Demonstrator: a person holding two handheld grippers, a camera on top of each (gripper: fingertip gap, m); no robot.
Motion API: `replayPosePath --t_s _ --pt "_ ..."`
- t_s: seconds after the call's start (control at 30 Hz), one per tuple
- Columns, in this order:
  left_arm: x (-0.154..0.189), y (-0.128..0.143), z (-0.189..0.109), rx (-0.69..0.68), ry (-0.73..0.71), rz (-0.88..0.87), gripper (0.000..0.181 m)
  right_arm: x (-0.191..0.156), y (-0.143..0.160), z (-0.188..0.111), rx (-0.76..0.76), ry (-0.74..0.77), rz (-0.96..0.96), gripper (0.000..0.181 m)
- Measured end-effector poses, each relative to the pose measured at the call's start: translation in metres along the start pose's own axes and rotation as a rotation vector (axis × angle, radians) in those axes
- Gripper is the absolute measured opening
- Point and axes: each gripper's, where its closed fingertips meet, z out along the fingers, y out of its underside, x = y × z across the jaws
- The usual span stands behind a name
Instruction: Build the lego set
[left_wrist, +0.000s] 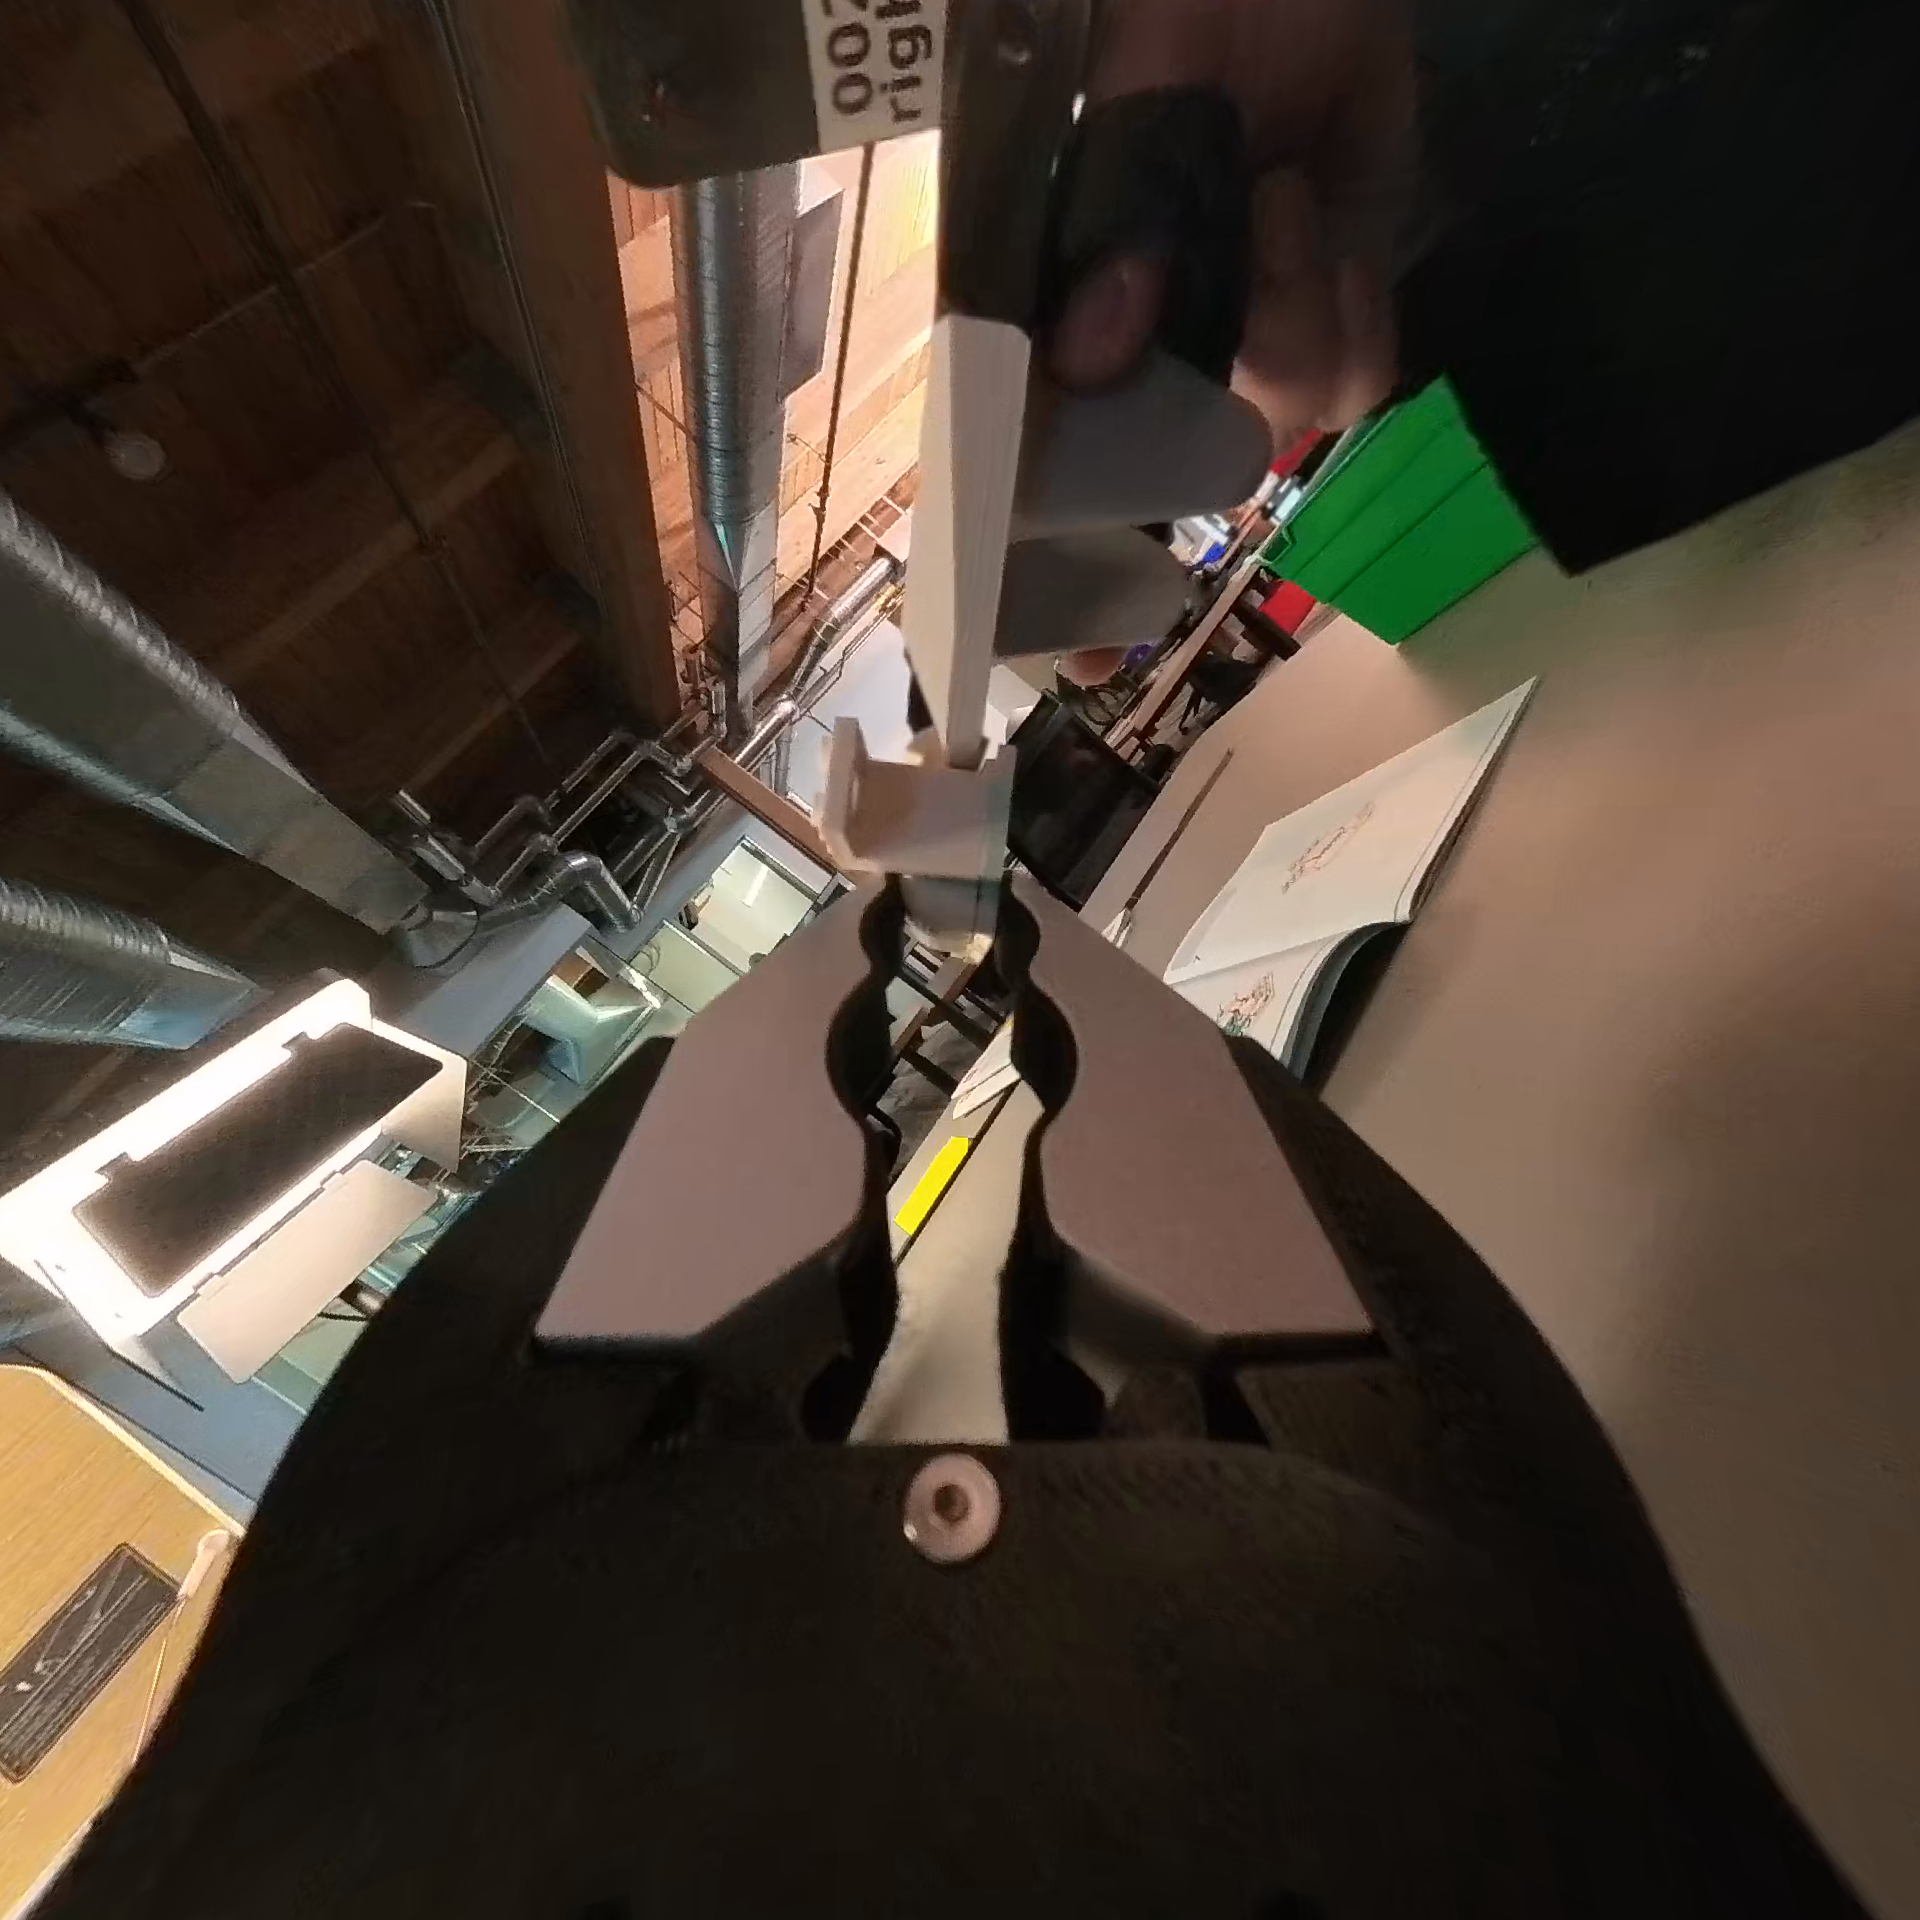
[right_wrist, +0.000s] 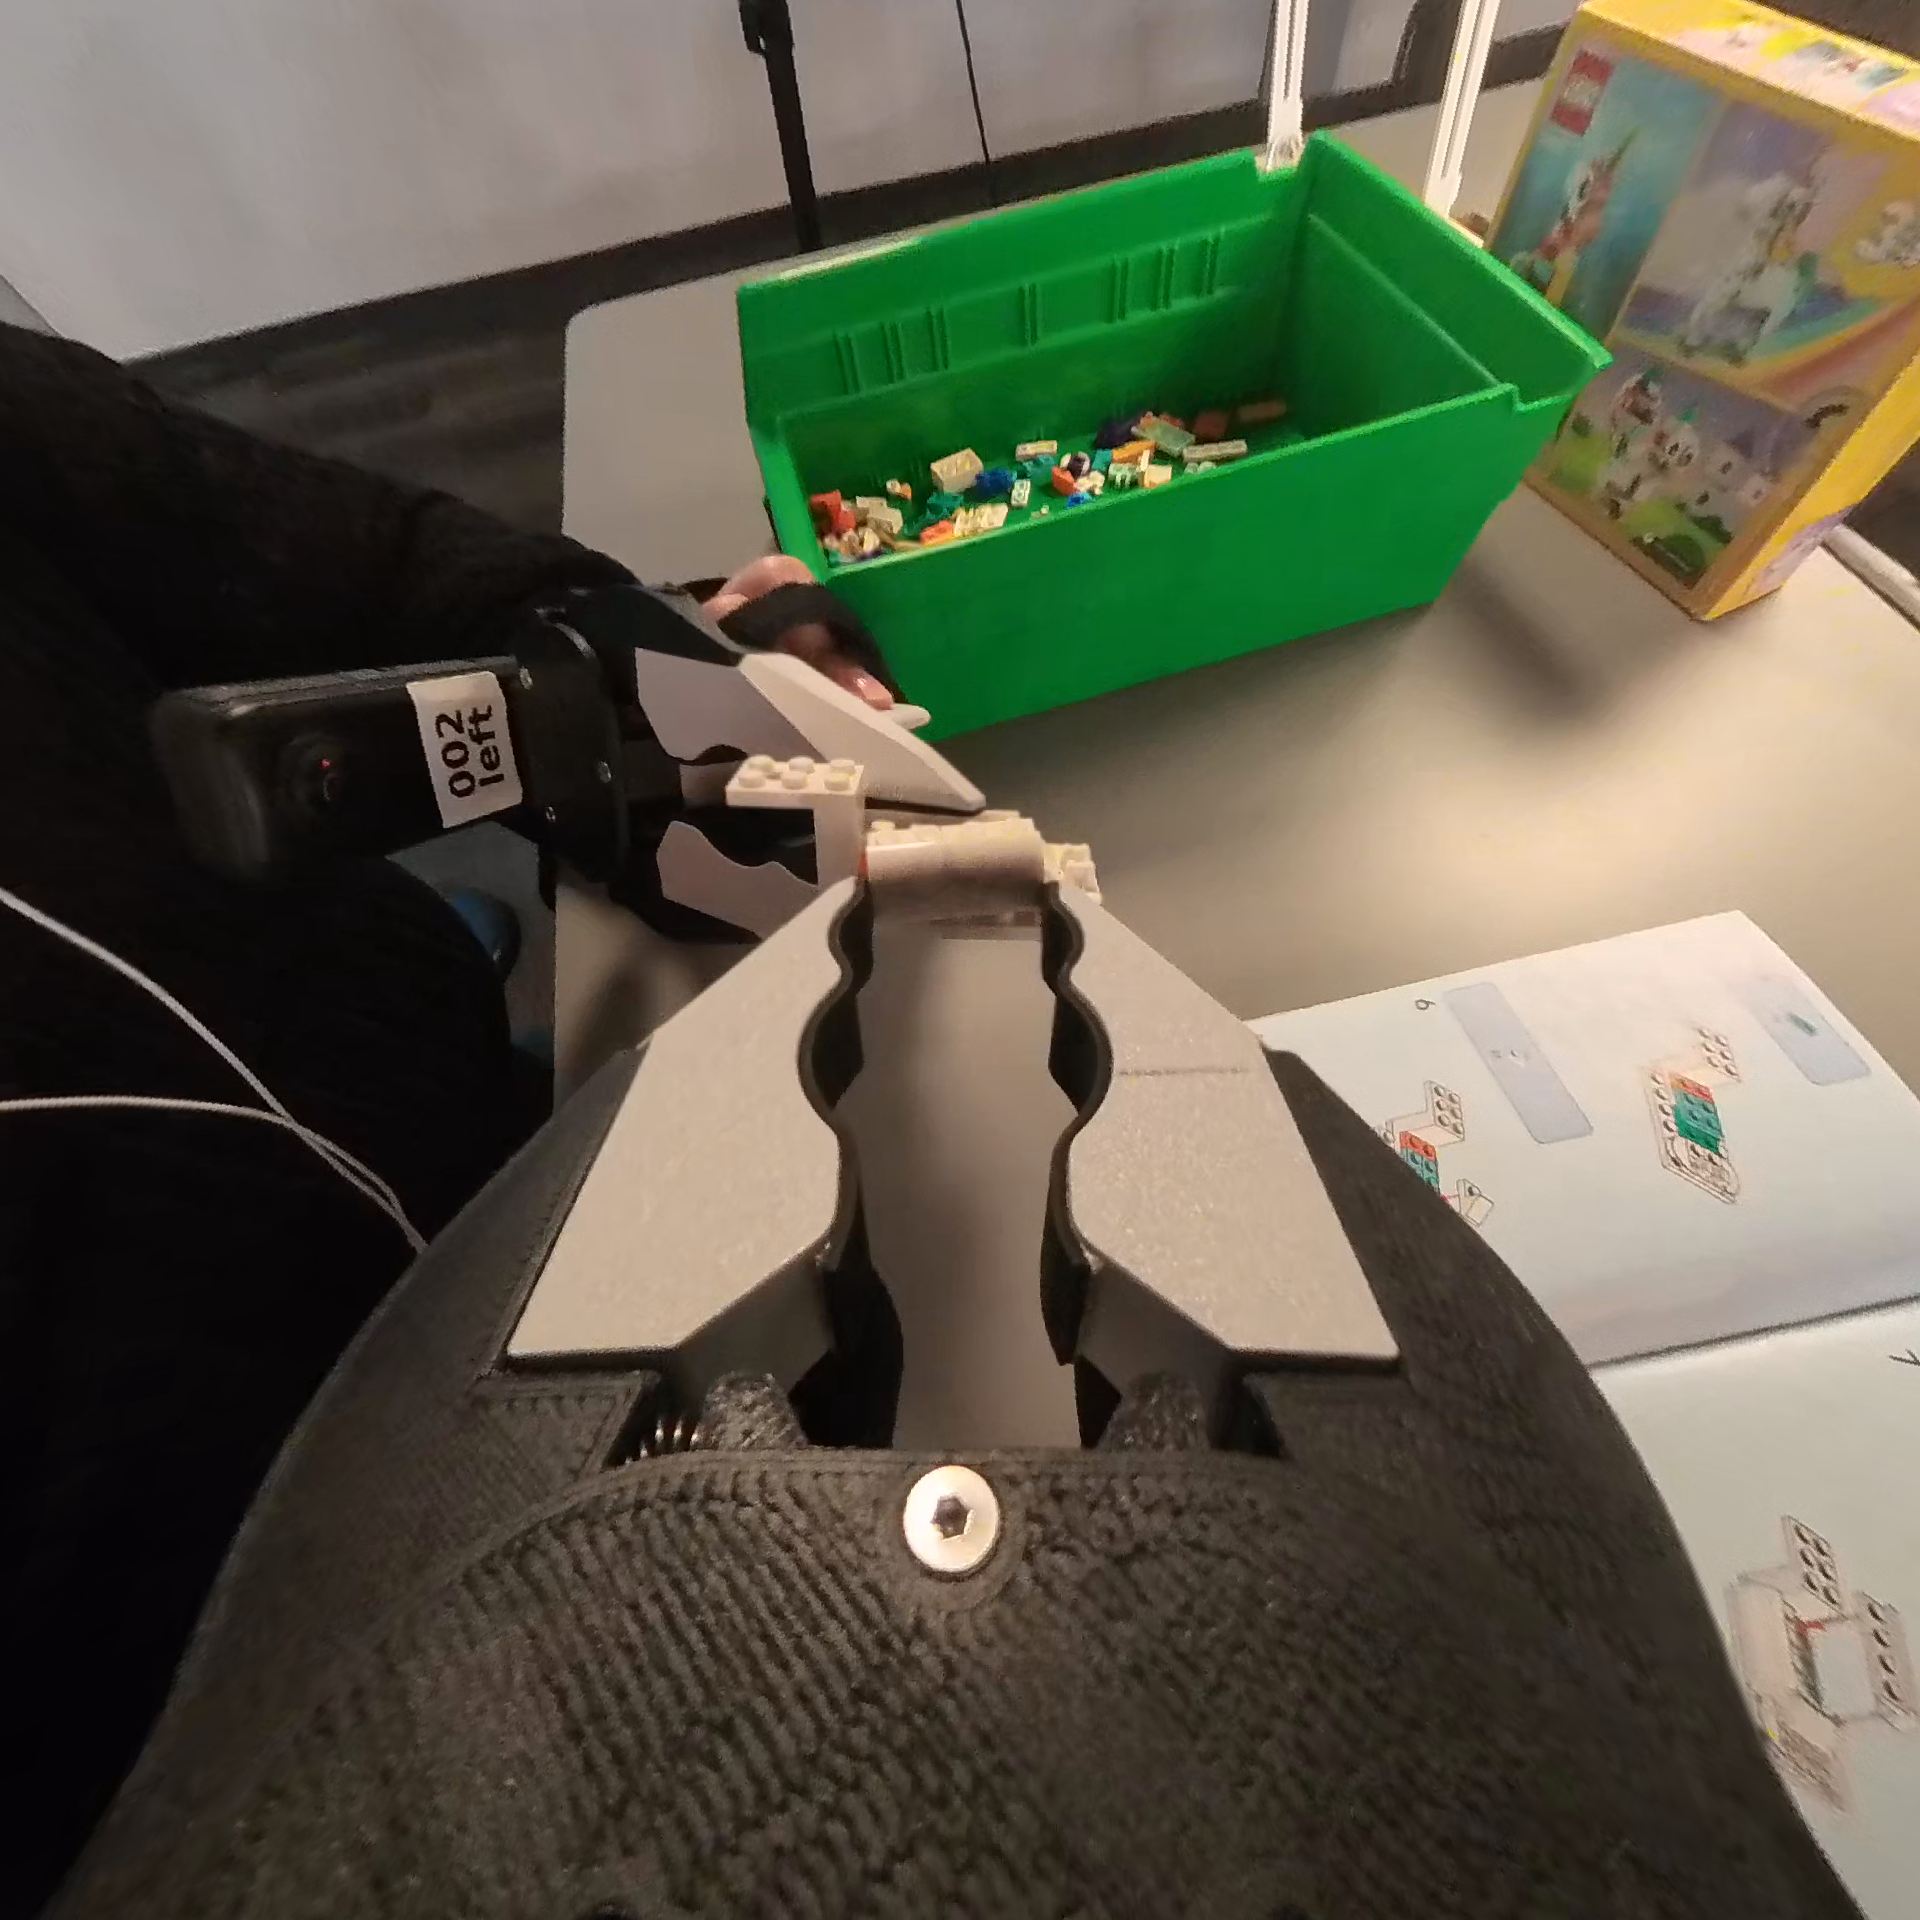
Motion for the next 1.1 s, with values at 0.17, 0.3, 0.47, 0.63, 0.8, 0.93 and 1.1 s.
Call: replayPosePath --t_s 0.17,0.3,0.47,0.63,0.8,0.93,1.1 --pt "0.000 0.000 -0.001 0.002 0.004 -0.002 0.015 -0.001 0.001 0.001 -0.038 0.017 -0.001 0.031" --pt "0.002 0.000 0.000 0.003 0.007 0.001 0.015 -0.003 0.002 0.000 -0.049 0.032 0.006 0.031" --pt "0.002 -0.001 0.000 0.009 0.008 0.003 0.015 -0.004 0.003 0.000 -0.066 0.051 0.004 0.031" --pt "0.003 -0.001 0.000 0.008 0.012 -0.002 0.015 -0.006 0.003 -0.001 -0.058 0.030 0.027 0.035" --pt "0.001 0.001 0.001 0.001 0.019 -0.035 0.015 -0.006 -0.003 -0.009 -0.006 0.041 -0.027 0.048" --pt "0.003 0.000 0.000 0.008 0.037 -0.062 0.015 -0.012 -0.011 -0.014 0.078 0.120 -0.376 0.064" --pt "0.007 -0.001 0.000 0.015 0.066 -0.082 0.015 -0.009 0.004 -0.002 -0.065 0.390 -1.075 0.057"
